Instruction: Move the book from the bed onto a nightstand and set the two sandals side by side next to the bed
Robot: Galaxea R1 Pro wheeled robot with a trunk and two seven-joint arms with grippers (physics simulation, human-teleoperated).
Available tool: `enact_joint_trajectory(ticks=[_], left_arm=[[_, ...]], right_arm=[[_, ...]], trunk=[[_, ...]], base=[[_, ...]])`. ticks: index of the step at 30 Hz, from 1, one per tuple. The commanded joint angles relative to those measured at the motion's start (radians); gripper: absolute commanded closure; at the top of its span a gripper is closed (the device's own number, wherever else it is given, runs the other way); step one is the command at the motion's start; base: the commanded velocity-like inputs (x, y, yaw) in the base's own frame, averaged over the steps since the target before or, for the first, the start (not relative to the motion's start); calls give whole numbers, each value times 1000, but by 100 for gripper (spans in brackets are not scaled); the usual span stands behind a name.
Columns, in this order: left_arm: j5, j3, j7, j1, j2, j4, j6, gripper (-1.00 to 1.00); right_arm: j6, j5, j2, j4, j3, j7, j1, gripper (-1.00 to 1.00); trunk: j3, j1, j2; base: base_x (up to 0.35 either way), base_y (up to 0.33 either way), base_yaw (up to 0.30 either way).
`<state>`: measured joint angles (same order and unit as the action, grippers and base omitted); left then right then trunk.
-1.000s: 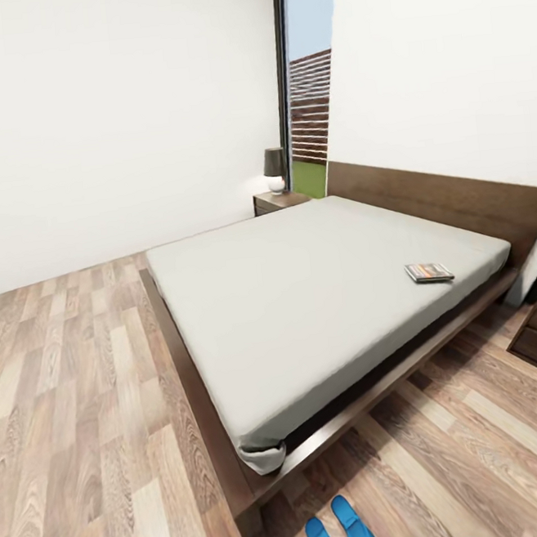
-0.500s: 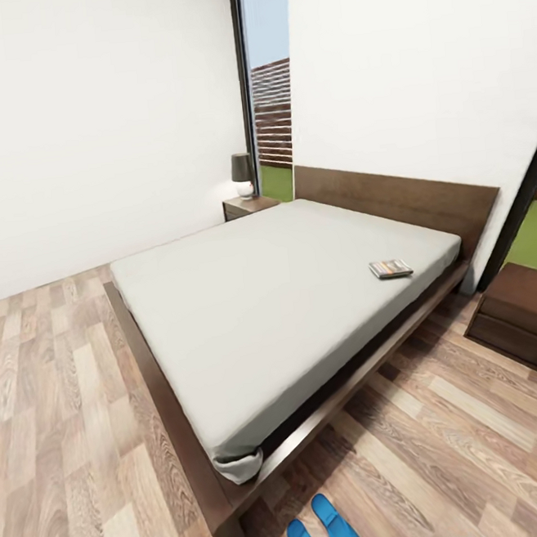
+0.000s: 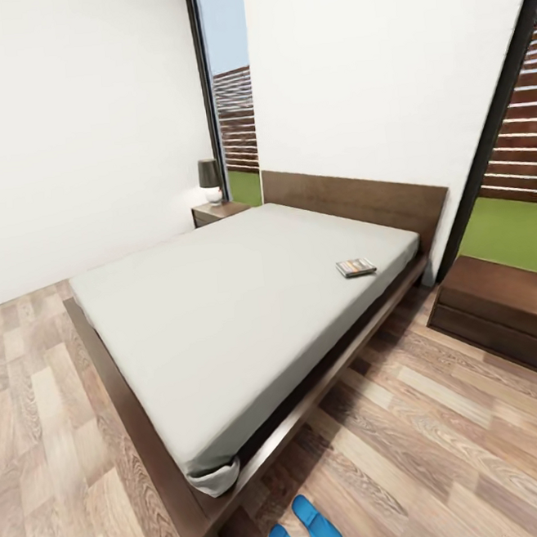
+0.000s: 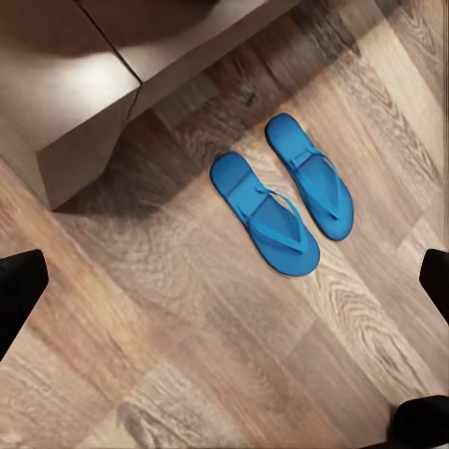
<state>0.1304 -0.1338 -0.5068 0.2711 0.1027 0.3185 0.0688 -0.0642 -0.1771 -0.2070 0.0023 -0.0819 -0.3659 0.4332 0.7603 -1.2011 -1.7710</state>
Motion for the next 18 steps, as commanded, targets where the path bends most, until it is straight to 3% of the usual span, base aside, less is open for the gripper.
enact_joint_trajectory(ticks=[1,18], left_arm=[[4,-3,-6,0,0,-1,0,-100],[4,-3,-6,0,0,-1,2,-100]], right_arm=[[-3,-10,0,1,-9,-4,1,-100],[-3,-10,0,1,-9,-4,1,-100]], trunk=[[0,0,0],[-8,0,0]], base=[[0,0,-252],[0,0,-250]])
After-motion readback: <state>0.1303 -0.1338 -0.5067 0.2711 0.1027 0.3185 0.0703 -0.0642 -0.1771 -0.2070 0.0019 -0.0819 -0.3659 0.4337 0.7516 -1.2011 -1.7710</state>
